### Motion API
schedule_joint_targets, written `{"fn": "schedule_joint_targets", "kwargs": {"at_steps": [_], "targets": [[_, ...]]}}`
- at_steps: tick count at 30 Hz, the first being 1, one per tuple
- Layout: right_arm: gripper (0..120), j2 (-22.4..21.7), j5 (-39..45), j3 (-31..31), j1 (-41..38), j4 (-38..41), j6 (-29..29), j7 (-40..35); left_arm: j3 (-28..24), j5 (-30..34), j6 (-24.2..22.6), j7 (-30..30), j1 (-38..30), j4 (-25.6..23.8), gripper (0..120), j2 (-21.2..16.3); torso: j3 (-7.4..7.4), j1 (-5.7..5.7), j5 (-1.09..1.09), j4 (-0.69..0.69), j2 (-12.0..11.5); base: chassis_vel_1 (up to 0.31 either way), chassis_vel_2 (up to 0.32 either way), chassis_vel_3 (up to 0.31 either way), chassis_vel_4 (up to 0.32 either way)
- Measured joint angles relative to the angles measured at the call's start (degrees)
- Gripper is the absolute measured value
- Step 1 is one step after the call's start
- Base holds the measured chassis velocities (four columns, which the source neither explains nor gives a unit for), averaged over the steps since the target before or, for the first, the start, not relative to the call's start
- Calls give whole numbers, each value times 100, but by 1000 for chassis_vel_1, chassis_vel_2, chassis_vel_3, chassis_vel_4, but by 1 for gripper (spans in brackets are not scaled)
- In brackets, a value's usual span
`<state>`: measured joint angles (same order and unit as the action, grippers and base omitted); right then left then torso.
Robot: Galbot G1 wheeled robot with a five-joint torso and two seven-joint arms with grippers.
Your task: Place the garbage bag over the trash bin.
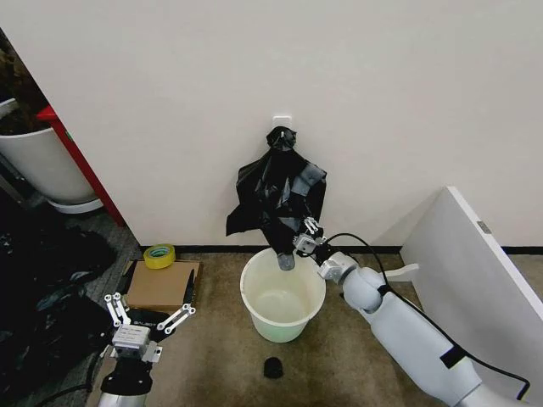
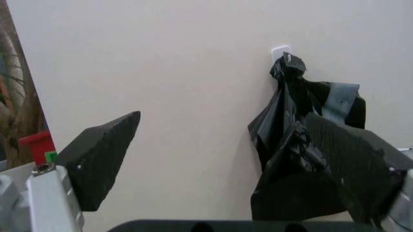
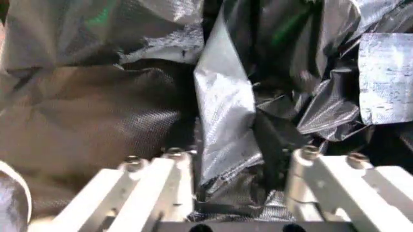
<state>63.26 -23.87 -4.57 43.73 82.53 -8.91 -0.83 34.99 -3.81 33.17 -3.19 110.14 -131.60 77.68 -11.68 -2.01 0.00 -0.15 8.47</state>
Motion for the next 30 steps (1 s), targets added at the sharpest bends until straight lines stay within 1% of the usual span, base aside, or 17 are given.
{"fn": "schedule_joint_targets", "kwargs": {"at_steps": [2,4,5,6,7,12,15,18,20,22,25,26,27,28,29,30], "targets": [[16,-3,26,-8,11,-4,-14,-19,1,0,-1,0,0,0,100,0,0,0,0,0,0,0,0,0,0],[9,-3,80,-10,47,8,-21,-40,4,4,-5,0,-1,0,100,-11,0,0,0,1,0,0,0,0,0],[9,-3,80,-10,47,8,-21,-40,4,4,-5,0,-1,0,100,-11,0,0,0,1,0,0,0,0,0],[3,-19,151,-9,106,62,-21,-65,3,15,-17,1,-23,8,100,-45,0,0,0,1,0,0,0,0,0],[0,-35,192,7,142,103,-22,-72,2,23,-25,0,-41,12,100,-63,0,0,0,1,0,0,0,0,0],[0,-136,612,98,343,410,14,-115,-10,76,-51,-3,-96,18,100,-144,0,0,1,1,0,0,0,0,0],[0,-319,1683,237,750,1117,268,-273,-23,240,-143,-5,-197,5,100,-361,0,0,0,1,0,0,0,0,0],[0,-449,2461,495,1116,1781,374,-334,-27,472,-297,10,-355,-40,100,-669,0,0,0,1,0,0,0,0,0],[0,-462,2551,540,1169,1875,380,-339,-29,504,-316,12,-375,-45,100,-702,0,0,0,1,0,0,0,0,0],[0,-535,2998,799,1477,2465,395,-375,-67,806,-496,43,-558,-80,100,-1081,1,1,1,0,0,0,0,0,0],[0,-611,3279,1018,1722,2950,405,-383,-132,1146,-707,85,-804,-69,100,-1553,1,1,-1,1,0,0,0,0,0],[0,-656,3355,1118,1828,3145,404,-383,-200,1322,-838,102,-976,-18,100,-1856,0,1,0,0,0,0,0,0,0],[0,-656,3355,1118,1828,3145,404,-383,-200,1322,-838,102,-976,-18,100,-1856,0,1,0,0,0,0,0,0,0],[0,-681,3373,1162,1872,3227,400,-382,-245,1415,-910,112,-1080,23,100,-2031,1,1,-1,0,0,0,0,0,0],[0,-717,3386,1179,1893,3316,395,-376,-284,1557,-1000,131,-1233,87,100,-2290,0,1,-3,-4,0,0,0,0,0],[0,-725,3387,1145,1869,3330,389,-371,-281,1622,-1033,137,-1276,101,100,-2390,0,1,-3,-4,0,0,0,0,0]]}}
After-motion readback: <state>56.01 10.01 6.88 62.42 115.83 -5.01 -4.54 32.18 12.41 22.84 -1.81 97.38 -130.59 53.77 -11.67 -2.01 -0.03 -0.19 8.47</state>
